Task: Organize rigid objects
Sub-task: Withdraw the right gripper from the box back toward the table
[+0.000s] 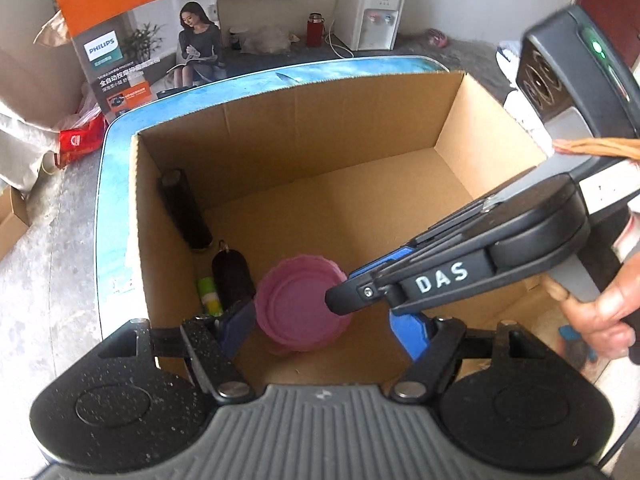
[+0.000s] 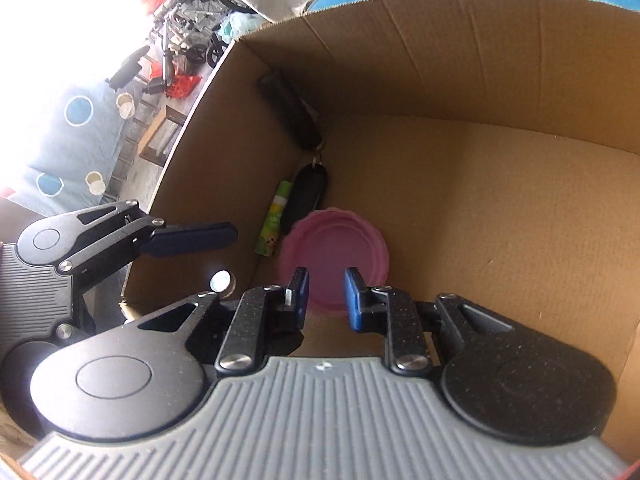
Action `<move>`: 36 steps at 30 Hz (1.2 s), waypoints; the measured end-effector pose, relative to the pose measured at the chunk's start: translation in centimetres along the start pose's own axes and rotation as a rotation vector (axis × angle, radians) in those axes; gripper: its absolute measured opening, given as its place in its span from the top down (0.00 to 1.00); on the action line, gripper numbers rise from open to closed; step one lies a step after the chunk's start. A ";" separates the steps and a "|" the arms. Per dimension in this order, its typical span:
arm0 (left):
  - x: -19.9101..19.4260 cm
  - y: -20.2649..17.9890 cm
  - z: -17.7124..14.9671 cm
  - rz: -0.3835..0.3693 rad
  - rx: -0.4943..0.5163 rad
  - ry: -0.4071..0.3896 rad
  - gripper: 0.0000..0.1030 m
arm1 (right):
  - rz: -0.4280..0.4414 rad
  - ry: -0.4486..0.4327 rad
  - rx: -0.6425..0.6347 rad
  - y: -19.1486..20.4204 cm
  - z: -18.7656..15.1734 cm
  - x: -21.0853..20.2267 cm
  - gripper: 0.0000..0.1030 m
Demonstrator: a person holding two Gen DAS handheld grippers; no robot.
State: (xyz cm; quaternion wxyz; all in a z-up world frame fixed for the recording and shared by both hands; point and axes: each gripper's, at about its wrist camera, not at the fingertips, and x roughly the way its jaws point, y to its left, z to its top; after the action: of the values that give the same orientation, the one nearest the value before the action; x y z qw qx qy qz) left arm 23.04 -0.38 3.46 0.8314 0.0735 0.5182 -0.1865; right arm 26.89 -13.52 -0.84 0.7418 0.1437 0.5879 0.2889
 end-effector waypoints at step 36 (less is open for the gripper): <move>-1.2 -8.8 -15.3 -0.099 0.043 -0.094 0.14 | -0.056 -0.468 0.079 -1.9 -26.9 -9.4 0.55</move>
State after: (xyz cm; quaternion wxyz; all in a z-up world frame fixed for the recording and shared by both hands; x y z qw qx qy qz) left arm 6.47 -3.34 -1.77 0.8428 0.0567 0.4775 -0.2419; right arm 0.35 -24.04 -1.67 0.8594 0.2191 0.4146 0.2037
